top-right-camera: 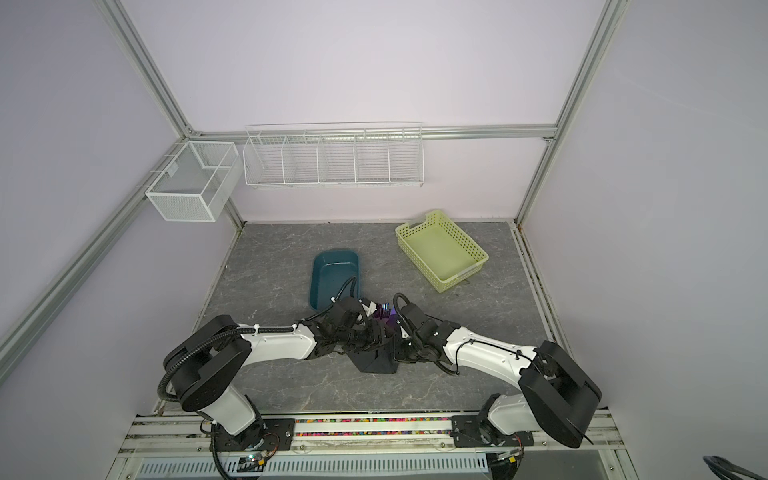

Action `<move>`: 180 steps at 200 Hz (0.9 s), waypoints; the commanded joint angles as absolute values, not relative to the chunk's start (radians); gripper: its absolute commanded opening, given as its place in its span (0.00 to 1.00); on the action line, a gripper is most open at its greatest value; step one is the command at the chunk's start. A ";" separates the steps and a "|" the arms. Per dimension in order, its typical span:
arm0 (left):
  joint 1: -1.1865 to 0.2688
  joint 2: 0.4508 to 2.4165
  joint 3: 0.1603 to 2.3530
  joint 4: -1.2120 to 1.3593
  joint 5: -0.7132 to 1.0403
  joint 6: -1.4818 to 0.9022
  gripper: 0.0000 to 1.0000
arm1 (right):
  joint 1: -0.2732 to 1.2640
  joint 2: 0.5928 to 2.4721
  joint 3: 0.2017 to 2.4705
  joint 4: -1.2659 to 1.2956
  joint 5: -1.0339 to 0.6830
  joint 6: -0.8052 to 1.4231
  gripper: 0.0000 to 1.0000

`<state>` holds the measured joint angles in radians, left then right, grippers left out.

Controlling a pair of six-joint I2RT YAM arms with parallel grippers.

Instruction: Place the utensils on the paper napkin and roll it up

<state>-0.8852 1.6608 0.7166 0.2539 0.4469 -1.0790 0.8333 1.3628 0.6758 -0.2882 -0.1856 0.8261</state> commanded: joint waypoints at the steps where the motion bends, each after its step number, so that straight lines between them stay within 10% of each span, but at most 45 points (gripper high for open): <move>1: -0.875 1.670 0.729 0.290 0.453 -1.074 0.57 | 0.840 1.380 0.668 -0.278 -0.199 0.830 0.14; 180: -0.843 1.715 0.694 0.370 0.496 -1.092 0.51 | 0.839 1.375 0.669 -0.250 -0.213 0.825 0.13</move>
